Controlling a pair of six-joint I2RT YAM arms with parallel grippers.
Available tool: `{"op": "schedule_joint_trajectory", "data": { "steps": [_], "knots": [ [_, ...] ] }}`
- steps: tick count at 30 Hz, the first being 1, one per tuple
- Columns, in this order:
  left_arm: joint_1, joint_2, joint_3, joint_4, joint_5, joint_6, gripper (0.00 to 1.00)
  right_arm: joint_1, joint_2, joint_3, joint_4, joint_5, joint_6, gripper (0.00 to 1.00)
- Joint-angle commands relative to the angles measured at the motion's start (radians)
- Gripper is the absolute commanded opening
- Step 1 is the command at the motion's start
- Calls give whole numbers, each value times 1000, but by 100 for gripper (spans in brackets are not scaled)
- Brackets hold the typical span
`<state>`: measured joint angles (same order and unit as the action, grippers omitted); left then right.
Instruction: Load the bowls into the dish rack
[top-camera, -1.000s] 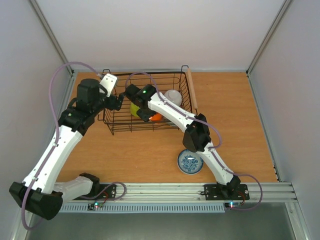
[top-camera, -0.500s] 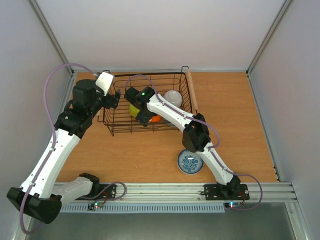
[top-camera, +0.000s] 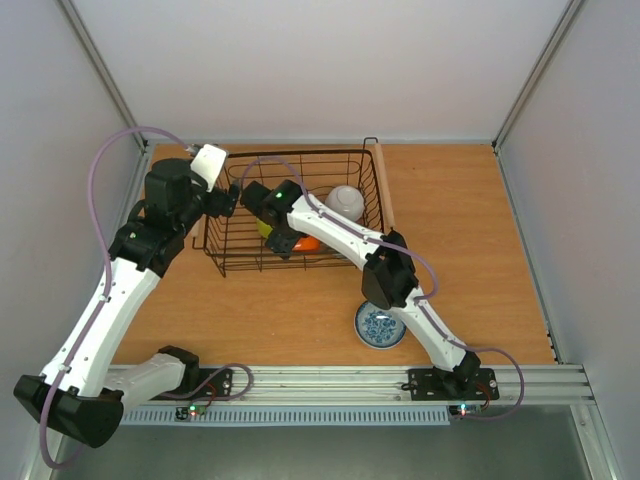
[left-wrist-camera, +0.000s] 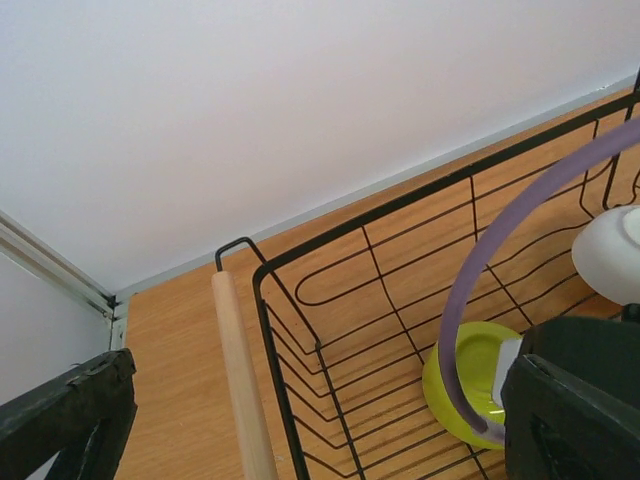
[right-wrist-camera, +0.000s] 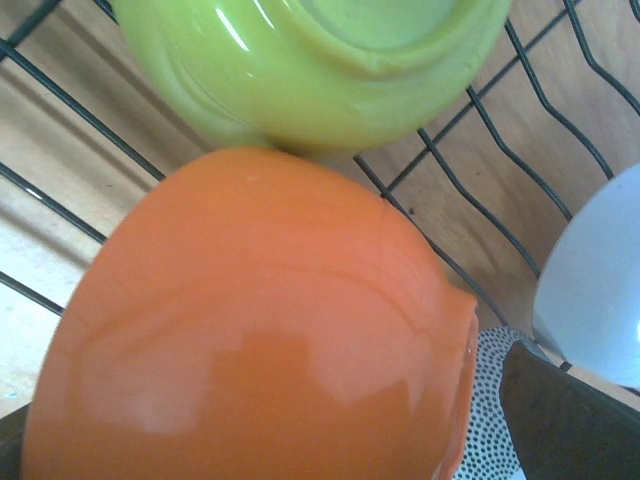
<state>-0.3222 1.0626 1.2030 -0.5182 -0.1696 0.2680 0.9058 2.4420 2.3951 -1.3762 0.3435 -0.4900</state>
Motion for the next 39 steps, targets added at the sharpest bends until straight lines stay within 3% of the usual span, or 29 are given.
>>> {"op": "schedule_joint_trajectory", "data": {
  "steps": [1, 39],
  "knots": [
    [8, -25, -4, 56, -18, 13, 99, 44, 8, -10, -29, -23, -24, 99],
    [18, -33, 30, 44, -43, 23, 99, 71, 93, 117, -11, -36, -38, 99]
  ]
}}
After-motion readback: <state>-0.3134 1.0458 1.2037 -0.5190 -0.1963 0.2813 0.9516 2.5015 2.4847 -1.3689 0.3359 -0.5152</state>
